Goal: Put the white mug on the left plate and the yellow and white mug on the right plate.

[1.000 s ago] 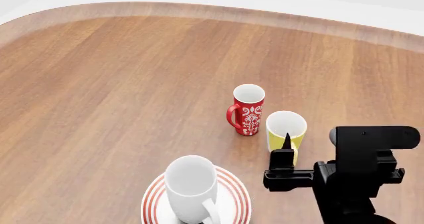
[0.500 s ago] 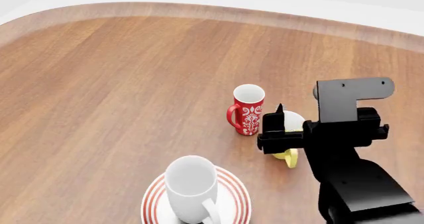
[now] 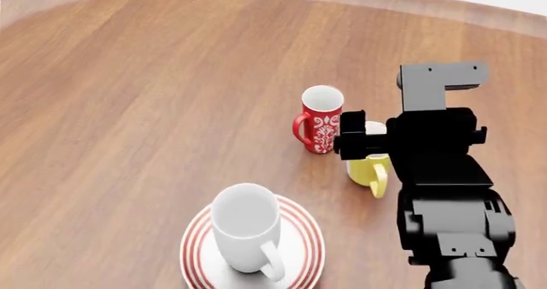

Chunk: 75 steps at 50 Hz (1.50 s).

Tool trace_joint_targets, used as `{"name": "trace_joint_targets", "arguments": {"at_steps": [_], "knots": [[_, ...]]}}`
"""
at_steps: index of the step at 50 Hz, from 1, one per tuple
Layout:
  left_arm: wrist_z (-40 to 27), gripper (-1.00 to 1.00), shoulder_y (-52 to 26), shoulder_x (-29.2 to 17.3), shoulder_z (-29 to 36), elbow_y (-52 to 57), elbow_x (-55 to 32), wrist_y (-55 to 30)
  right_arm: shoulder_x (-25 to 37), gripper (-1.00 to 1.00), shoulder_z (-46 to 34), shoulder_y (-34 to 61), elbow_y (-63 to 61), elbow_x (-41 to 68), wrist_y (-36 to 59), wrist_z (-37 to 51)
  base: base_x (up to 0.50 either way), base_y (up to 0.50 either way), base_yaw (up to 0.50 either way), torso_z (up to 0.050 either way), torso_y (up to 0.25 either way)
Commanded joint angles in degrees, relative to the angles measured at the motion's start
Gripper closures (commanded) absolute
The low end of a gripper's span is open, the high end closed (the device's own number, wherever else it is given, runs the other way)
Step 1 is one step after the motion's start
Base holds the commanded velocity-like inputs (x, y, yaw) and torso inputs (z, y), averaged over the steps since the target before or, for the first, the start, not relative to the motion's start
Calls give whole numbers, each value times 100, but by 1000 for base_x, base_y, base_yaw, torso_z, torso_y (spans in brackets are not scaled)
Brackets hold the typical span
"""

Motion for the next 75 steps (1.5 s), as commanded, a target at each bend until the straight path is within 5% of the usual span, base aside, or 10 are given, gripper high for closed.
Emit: {"name": "trace_joint_targets", "arguments": {"at_steps": [1, 54, 75], "knots": [[124, -100, 96, -33, 124, 9, 235, 87, -164, -100, 40, 281, 779, -192, -273, -105, 0, 0, 0, 1, -250], [-156, -100, 26, -71, 33, 9, 144, 37, -88, -100, 588, -42, 62, -769, -342, 250, 0, 0, 0, 0, -66], [-169, -100, 32, -102, 81, 3, 130, 34, -232, -100, 474, 112, 707, -878, -626, 44, 0, 0, 0, 0, -115]]}}
